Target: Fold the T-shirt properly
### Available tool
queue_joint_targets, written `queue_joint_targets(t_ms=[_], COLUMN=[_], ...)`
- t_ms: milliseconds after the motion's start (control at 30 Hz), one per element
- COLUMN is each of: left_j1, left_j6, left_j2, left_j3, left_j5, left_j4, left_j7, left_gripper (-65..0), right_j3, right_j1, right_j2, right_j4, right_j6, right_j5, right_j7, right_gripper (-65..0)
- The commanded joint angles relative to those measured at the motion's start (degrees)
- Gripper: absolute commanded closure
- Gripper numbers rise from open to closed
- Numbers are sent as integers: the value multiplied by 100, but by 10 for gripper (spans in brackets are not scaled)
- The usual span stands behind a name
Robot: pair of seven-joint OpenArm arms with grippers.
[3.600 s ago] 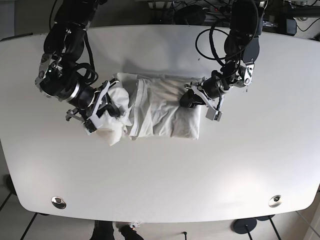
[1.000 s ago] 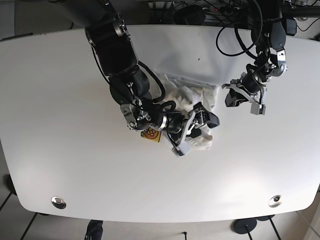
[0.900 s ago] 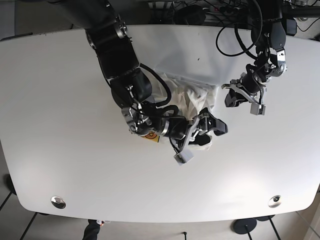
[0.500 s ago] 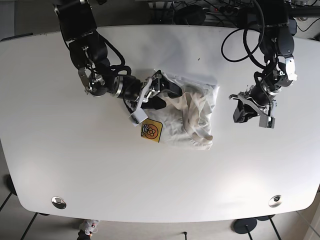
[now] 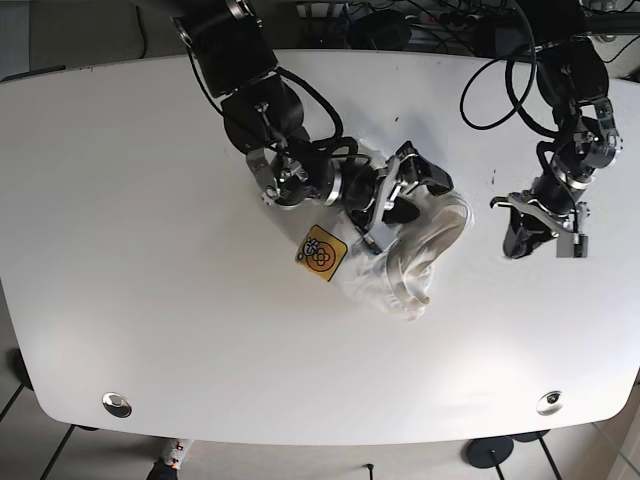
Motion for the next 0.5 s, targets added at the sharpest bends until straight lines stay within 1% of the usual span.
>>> queue_joint_targets(t_ms=[33,67,100,133,167,200,267,300,367,433,467,500], left_j1=[-60,-60,-42,72,257,433,529,547,547,503,485,406], left_j6=[-39,-39,-30,-21,-12,-12,-30,-30,-39,-39,-39,-39], left_j2=[-79,-79,-70,-53,70,255,343,352,360,360,360,343], left_j3=[439,729,1107,1327,1432,1467,1485,1494,1494,1467,1458,1432], left_j5=[-107,-107,-107,-107,-81,-72,-72,-64,-64,-64,-64,-64], left_j4=[419,516,709,929,1122,1325,1333,1210,903,612,401,147], left_j7=[-144,-144,-144,-144,-162,-162,-153,-153,-179,-188,-188,-197], left_gripper=[-68,-68,-64,-64,-64,-67,-67,-68,-68,-68,-68,-68], right_j3=[297,420,693,869,1009,1185,1238,1229,1229,1229,1229,1229], right_j1=[123,123,149,149,167,176,290,387,457,554,562,562], right_j2=[408,522,645,698,715,803,838,838,829,742,706,698], right_j4=[484,519,528,528,510,431,229,70,-202,-431,-554,-677], right_j6=[58,58,58,58,58,58,58,58,58,58,58,58], right_j5=[387,475,545,563,545,519,405,317,123,-123,-272,-431], right_j7=[142,142,142,142,142,142,142,142,160,283,362,450], right_gripper=[-488,-488,-488,-488,-488,-488,-480,-425,-284,-155,-120,-117])
